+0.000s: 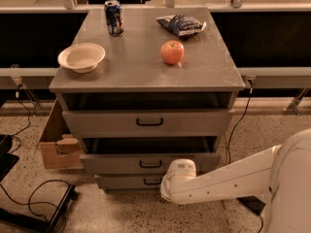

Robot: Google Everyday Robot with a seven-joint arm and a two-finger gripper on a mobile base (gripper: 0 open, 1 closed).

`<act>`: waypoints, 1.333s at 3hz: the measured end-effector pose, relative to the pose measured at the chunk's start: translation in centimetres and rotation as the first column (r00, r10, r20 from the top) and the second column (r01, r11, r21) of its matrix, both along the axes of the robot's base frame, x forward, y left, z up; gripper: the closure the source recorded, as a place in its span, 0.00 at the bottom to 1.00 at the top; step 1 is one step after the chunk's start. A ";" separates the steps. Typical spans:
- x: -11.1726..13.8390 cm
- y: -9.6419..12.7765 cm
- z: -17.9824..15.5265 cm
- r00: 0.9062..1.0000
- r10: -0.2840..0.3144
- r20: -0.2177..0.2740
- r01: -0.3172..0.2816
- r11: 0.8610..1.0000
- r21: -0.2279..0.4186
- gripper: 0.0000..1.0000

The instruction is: Close middle drawer

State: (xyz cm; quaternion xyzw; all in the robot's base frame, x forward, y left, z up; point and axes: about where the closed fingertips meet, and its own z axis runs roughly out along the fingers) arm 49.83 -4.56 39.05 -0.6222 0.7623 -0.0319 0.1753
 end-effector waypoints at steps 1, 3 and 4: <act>2.7 -0.8 0.0 1.000 0.002 0.004 -0.002 1.000 -0.015 1.00; 12.5 -3.8 -0.3 0.999 -0.032 0.001 0.032 0.999 -0.043 1.00; 13.3 -3.8 0.1 1.000 -0.016 0.007 0.017 0.999 -0.039 1.00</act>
Offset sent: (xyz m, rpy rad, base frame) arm 0.1819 -0.0606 0.0067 -0.0826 -0.0023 0.0070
